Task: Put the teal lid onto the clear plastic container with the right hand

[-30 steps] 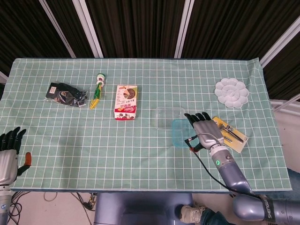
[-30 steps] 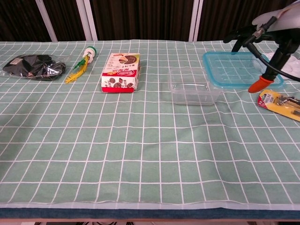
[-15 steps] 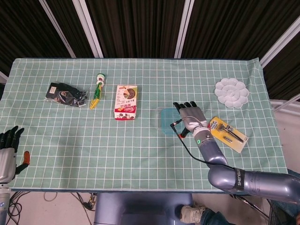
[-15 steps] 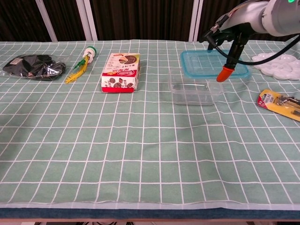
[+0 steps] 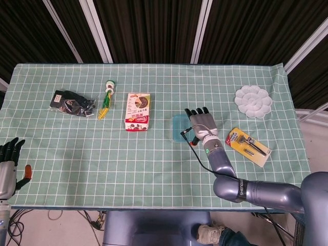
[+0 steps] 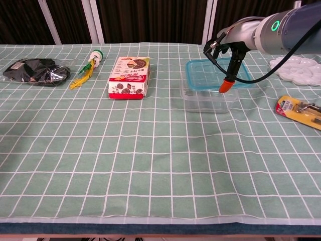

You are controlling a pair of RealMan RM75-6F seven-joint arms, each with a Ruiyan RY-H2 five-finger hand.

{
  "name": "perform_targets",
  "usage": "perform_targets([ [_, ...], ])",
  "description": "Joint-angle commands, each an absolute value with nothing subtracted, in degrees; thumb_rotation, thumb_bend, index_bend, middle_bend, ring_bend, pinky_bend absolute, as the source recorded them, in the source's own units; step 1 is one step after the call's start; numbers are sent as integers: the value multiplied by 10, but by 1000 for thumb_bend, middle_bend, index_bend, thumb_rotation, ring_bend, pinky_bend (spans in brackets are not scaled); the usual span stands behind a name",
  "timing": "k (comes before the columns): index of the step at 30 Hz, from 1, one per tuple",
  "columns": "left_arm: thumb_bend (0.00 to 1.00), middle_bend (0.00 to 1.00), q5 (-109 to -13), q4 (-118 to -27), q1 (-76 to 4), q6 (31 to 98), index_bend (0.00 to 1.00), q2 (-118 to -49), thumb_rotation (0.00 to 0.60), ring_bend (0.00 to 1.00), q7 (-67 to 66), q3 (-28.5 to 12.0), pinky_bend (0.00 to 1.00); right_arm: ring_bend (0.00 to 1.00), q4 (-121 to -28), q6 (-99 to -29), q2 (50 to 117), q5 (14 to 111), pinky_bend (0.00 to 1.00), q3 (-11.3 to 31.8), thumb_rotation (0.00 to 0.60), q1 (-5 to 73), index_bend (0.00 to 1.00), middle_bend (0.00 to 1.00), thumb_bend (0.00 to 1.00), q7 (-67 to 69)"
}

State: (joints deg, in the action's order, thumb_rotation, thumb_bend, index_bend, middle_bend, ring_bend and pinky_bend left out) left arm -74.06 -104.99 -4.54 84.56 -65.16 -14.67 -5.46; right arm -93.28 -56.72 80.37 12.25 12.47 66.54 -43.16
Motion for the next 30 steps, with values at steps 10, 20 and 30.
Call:
perform_targets([
  [10, 542, 0, -729, -1048, -49, 840, 83, -652, 600, 0, -149, -58, 0, 103, -881, -560, 842, 131, 0, 120, 600, 659, 0, 475, 160, -414],
  [20, 542, 0, -728, -1049, -49, 840, 84, -651, 600, 0, -149, -57, 0, 103, -865, -570, 862, 125, 0, 128, 600, 657, 0, 475, 160, -412],
  [30, 542, 0, -727, -1049, -50, 840, 84, -650, 600, 0, -149, -56, 0, 103, -868, -577, 866, 112, 0, 133, 600, 658, 0, 475, 160, -424],
])
